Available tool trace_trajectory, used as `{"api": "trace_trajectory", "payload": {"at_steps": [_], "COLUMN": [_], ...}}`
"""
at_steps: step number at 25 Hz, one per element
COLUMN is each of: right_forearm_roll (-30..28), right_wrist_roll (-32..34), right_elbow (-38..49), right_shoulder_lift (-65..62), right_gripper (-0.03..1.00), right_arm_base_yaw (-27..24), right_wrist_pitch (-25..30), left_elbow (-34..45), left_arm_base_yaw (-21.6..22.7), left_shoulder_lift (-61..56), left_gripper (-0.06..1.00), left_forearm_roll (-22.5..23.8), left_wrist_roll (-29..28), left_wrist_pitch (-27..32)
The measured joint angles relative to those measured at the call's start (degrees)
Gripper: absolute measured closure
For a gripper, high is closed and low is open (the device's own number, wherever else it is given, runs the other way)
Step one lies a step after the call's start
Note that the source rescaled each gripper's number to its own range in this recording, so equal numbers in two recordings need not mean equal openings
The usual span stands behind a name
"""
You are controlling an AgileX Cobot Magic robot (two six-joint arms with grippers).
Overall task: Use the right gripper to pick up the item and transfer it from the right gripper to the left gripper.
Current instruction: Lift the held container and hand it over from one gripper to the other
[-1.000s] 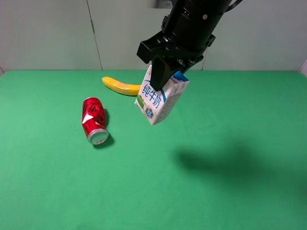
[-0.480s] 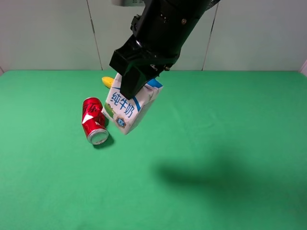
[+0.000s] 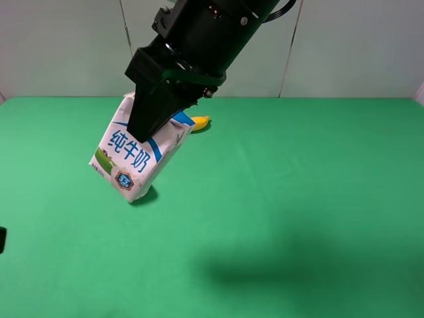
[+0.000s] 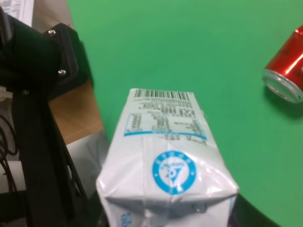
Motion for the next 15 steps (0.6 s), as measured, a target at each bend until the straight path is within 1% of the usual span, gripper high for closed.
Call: {"api": "trace_trajectory", "payload": {"at_steps": [2,5,8,11,15], "right_forearm_roll": [1.07,2.32,3.26,3.43,4.51], "right_wrist_roll": [-1.08,-2.86,-4.55,-5.32,-6.84], "right_elbow": [0.0,0.0,0.0,0.0,0.0], "right_shoulder_lift": [0.0,0.0,0.0,0.0,0.0], "right_gripper": [0.96,0.96,0.96,0.96,0.96], "right_arm_base_yaw": [0.0,0.0,0.0,0.0,0.0], "right_wrist_pitch": [0.12,0.99,2.16,2.53,3.2], "left_elbow": [-0.06,-0.28,-0.39,-0.57,-0.59], "left_arm_base_yaw": [0.0,0.0,0.0,0.0,0.0], "left_shoulder_lift": [3.51,9.11,14.87,20.85,28.37], "left_gripper": [-0.03,-0.03,-0.03,-0.03,-0.03], "left_forearm_roll": [-1.94,-6.48,-13.19,-18.23,-22.5], "left_wrist_roll": [3.16,11.26,20.1,27.2,35.47], "left_wrist_pitch": [0.17,-0.71,-2.13,-2.33,-2.29]}}
